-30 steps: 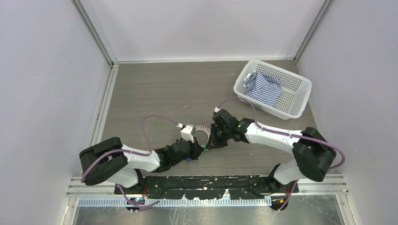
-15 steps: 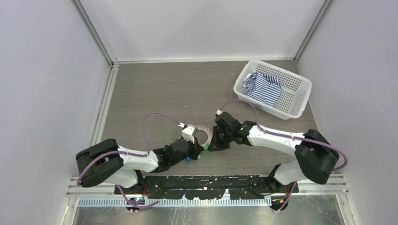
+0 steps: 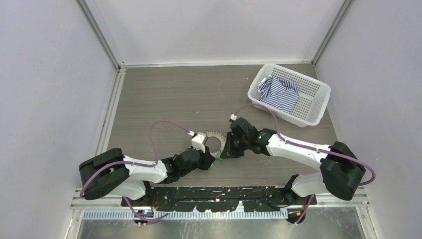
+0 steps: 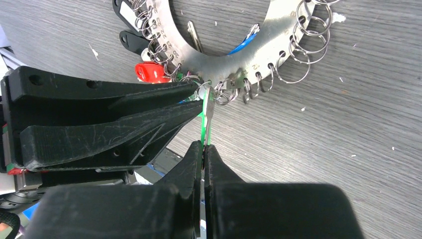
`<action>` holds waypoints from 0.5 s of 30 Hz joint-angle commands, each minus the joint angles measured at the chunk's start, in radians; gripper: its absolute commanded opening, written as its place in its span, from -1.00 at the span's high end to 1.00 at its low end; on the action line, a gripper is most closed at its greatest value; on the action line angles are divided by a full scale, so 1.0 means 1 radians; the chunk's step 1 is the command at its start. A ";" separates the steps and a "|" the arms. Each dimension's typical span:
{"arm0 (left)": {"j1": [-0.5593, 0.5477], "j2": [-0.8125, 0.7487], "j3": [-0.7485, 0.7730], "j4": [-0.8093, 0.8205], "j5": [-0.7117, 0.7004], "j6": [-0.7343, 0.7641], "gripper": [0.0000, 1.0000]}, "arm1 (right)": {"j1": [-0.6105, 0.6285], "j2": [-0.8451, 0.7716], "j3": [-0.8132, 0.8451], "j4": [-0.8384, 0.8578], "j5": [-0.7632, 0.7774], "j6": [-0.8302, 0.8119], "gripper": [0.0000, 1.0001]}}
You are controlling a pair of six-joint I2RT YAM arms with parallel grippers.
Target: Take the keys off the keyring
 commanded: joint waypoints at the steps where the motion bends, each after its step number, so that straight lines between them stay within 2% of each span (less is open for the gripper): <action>1: -0.004 -0.004 0.000 -0.004 -0.006 -0.042 0.57 | -0.005 -0.037 0.016 0.017 0.004 -0.011 0.98; 15: -0.005 0.008 -0.007 0.091 0.039 -0.108 0.54 | -0.005 -0.013 0.039 0.020 -0.011 -0.008 0.98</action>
